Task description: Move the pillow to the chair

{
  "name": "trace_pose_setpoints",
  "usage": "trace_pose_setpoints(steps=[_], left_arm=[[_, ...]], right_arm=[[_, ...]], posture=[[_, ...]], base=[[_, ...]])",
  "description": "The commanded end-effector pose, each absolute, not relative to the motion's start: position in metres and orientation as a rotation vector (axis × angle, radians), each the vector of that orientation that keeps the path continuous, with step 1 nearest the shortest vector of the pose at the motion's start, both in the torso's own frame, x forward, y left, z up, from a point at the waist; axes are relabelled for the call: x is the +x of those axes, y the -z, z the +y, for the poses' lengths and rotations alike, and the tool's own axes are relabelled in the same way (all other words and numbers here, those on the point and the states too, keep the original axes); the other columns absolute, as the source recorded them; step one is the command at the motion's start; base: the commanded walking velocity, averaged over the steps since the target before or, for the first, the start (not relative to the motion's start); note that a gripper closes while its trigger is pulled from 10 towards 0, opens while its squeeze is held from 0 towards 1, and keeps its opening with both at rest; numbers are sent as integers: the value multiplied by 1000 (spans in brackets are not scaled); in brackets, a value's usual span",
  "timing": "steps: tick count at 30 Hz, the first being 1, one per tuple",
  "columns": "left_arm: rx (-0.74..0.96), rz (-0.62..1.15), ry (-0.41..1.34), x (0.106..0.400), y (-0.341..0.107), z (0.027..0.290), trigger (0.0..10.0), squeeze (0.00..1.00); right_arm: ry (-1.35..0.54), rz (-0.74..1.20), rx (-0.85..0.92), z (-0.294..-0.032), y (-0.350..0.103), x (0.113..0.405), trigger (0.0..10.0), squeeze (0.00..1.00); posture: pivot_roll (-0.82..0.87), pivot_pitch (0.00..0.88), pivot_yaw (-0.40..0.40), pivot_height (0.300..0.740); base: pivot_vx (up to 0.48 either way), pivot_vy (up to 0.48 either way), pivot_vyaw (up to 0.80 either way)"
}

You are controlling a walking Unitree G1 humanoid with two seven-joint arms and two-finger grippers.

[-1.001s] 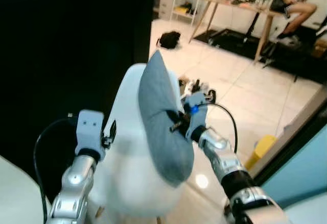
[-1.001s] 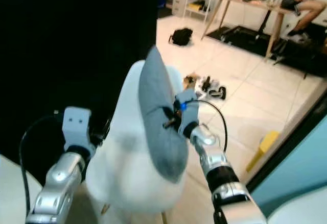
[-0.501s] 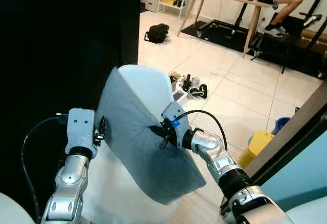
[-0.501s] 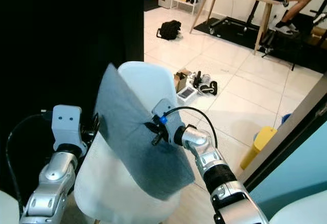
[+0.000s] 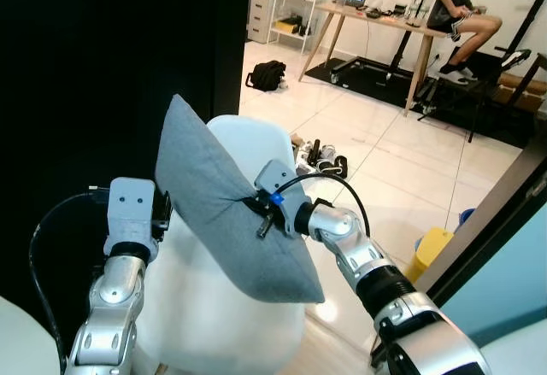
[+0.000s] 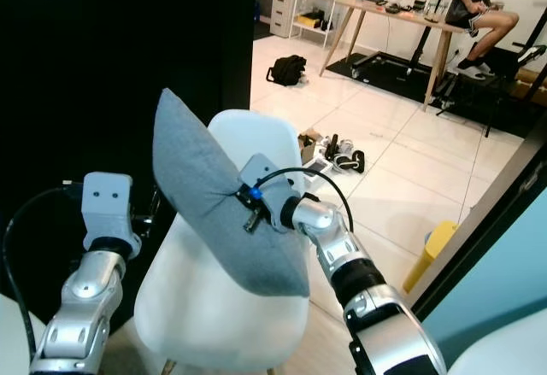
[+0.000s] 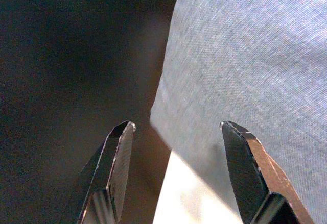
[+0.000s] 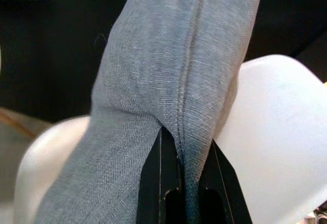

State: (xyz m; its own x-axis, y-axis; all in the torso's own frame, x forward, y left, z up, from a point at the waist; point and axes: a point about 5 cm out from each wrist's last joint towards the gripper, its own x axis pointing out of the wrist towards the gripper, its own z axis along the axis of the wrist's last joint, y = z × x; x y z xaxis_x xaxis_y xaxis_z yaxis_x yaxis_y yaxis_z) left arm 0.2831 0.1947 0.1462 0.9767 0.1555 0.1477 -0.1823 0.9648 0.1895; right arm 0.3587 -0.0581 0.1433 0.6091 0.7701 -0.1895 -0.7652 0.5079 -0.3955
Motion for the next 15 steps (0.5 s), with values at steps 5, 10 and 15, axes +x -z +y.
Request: trace_pose_setpoints(steps=[5, 10, 15], left_arm=[[225, -133, -167, 283, -149, 193, 10000, 0], [231, -138, -177, 282, -151, 195, 10000, 0], [232, -145, -180, 281, -154, 194, 10000, 0]], right_arm=[[-914, -79, -563, -51, -153, 363, 10000, 0], [-925, -110, -683, -44, -157, 365, 10000, 0], [-936, -176, -814, -33, -162, 366, 10000, 0]], posture=[[37, 0, -127, 622], [48, 0, -135, 607], [60, 0, -141, 592]], base=[[0, 0, 0], [0, 0, 0], [0, 0, 0]])
